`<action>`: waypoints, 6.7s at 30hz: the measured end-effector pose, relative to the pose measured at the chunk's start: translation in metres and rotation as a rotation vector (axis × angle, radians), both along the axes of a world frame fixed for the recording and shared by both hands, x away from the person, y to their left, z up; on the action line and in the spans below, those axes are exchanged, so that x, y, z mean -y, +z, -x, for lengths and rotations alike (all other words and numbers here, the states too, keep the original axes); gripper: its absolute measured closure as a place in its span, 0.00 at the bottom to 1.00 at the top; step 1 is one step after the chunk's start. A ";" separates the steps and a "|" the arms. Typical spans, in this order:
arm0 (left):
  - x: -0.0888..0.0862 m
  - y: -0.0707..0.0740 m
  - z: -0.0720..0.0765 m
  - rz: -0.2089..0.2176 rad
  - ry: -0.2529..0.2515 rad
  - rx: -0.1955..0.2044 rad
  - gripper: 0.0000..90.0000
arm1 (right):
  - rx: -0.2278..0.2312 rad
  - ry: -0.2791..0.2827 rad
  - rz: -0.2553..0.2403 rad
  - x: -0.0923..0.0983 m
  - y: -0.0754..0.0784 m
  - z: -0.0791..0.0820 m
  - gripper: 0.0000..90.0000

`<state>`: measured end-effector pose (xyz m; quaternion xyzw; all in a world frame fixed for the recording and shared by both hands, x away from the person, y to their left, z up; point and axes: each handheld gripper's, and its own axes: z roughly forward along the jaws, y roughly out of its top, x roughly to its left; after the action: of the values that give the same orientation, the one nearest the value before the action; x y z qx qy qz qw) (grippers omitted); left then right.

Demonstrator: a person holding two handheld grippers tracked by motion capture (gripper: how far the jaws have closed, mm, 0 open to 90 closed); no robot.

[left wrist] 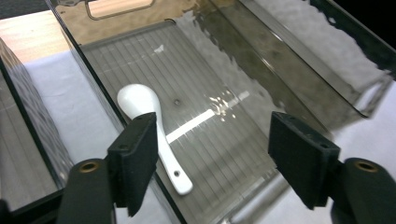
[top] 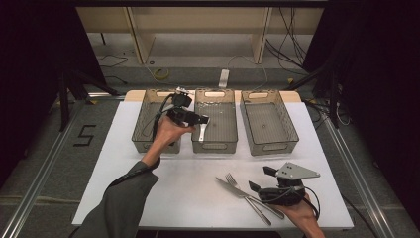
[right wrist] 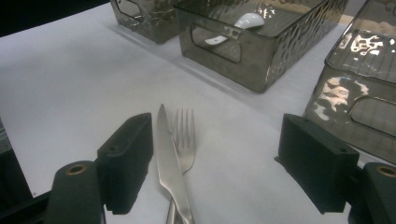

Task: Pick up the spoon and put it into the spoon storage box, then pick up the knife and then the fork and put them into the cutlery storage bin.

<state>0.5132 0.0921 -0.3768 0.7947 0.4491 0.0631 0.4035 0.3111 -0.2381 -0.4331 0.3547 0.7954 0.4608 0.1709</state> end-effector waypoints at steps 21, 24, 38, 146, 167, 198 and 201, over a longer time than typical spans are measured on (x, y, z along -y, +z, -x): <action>-0.057 0.005 0.091 0.128 -0.032 0.116 0.24 | -0.079 0.082 0.195 -0.010 0.009 -0.006 0.31; -0.063 -0.001 0.099 0.126 -0.052 0.130 0.24 | -0.100 0.095 0.223 -0.012 0.009 -0.008 0.31; -0.091 -0.028 0.142 0.140 -0.069 0.171 0.23 | -0.207 0.145 0.405 -0.027 0.010 -0.020 0.31; -0.083 -0.038 0.168 0.089 -0.107 0.279 0.21 | -0.478 0.304 0.704 -0.052 -0.022 -0.036 0.90; -0.086 -0.038 0.167 0.120 -0.076 0.282 0.19 | -0.409 0.290 0.619 -0.044 -0.006 -0.036 0.90; -0.087 -0.038 0.167 0.155 -0.063 0.288 0.18 | -0.311 0.102 0.372 -0.006 0.053 -0.107 0.90; -0.087 -0.038 0.167 0.148 -0.070 0.287 0.18 | -0.317 0.101 0.388 -0.010 0.056 -0.113 0.90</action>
<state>0.3463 0.1791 -0.4145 0.7607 0.3624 0.1286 0.5230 0.4243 -0.2285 -0.3775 0.3426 0.9026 0.2462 0.0858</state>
